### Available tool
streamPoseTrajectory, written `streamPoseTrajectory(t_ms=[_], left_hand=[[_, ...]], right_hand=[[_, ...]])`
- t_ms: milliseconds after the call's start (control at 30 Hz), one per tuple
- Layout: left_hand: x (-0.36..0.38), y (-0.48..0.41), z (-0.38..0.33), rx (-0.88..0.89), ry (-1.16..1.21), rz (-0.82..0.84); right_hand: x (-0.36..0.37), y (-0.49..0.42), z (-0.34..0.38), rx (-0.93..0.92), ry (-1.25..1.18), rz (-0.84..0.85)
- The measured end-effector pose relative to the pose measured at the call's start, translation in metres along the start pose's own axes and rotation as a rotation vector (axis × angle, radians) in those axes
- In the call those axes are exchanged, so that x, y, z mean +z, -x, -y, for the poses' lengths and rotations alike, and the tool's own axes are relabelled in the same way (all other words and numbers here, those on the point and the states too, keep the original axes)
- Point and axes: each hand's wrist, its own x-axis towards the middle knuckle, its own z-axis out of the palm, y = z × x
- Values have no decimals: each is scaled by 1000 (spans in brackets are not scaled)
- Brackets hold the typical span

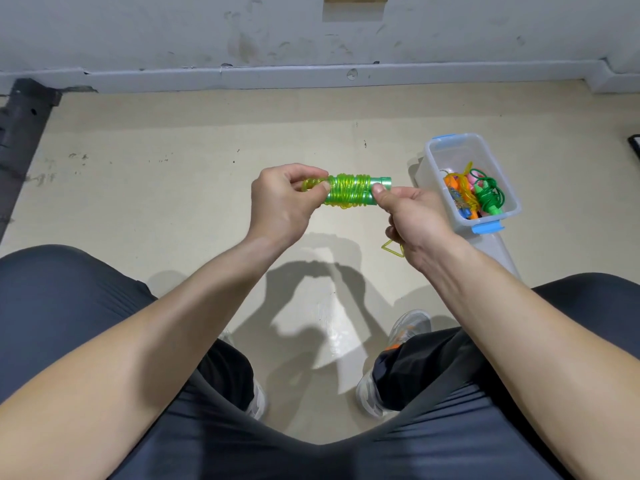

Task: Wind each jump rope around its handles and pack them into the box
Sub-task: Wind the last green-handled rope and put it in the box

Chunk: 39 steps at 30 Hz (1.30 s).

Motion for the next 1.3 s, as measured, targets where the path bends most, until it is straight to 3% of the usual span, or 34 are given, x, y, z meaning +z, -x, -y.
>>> streamPoseTrajectory(t_ms=[200, 400, 567, 900, 1100, 1200, 1300], left_hand=[[10, 9, 5, -201, 84, 70], [10, 7, 11, -265, 77, 334], [17, 11, 17, -387, 244, 365], [26, 17, 17, -294, 126, 361], [27, 17, 18, -330, 47, 347], [18, 11, 16, -393, 41, 388], [11, 11, 19, -453, 57, 450]], right_hand=[[8, -3, -2, -167, 199, -28], [10, -1, -9, -188, 316, -5], [12, 2, -11, -267, 402, -43], [16, 6, -15, -407, 624, -147], [15, 6, -26, -665, 912, -187], [8, 3, -17, -814, 1078, -77], [-4, -3, 2, -834, 1242, 233]])
